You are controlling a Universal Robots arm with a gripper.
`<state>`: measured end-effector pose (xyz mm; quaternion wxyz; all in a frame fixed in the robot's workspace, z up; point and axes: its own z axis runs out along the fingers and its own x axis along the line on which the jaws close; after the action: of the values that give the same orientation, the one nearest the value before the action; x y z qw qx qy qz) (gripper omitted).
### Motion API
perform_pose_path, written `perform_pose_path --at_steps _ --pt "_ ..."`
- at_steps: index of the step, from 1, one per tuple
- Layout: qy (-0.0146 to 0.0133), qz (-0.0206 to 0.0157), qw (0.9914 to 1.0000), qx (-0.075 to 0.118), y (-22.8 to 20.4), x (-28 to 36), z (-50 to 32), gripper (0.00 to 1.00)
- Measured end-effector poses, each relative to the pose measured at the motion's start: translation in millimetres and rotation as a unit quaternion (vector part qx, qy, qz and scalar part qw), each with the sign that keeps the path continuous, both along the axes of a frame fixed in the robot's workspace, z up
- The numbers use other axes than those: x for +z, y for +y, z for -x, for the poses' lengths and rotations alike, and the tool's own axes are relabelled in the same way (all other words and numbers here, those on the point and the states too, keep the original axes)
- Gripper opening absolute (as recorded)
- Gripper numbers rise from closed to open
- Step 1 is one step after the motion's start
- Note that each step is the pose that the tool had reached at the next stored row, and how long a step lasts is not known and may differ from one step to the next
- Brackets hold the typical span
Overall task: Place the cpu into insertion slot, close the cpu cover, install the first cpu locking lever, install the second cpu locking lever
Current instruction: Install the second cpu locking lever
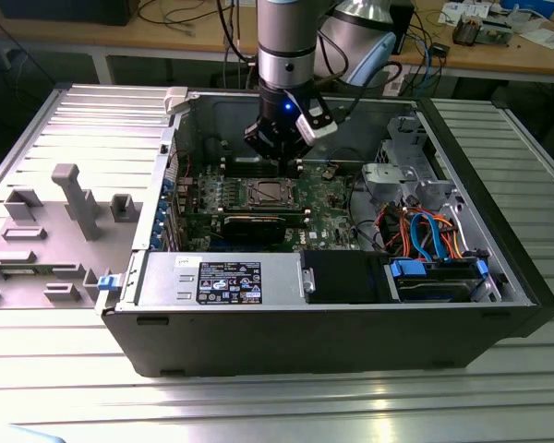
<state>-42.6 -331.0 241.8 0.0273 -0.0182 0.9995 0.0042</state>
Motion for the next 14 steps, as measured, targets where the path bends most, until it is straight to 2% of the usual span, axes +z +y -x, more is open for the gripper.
perform_pose_path --at_steps 2,4,5,14 --pt "0.002 0.0 1.0 0.0 -0.7 0.0 0.0 0.11" --pt "0.0093 0.0003 0.99996 0.0 -1.2 0.1 0.1 0.11" --pt "0.0103 0.0003 0.99995 0.0 -1.4 0.1 0.1 0.11" --pt "0.0107 0.0004 0.99994 0.0 -1.7 -0.1 0.1 0.11"
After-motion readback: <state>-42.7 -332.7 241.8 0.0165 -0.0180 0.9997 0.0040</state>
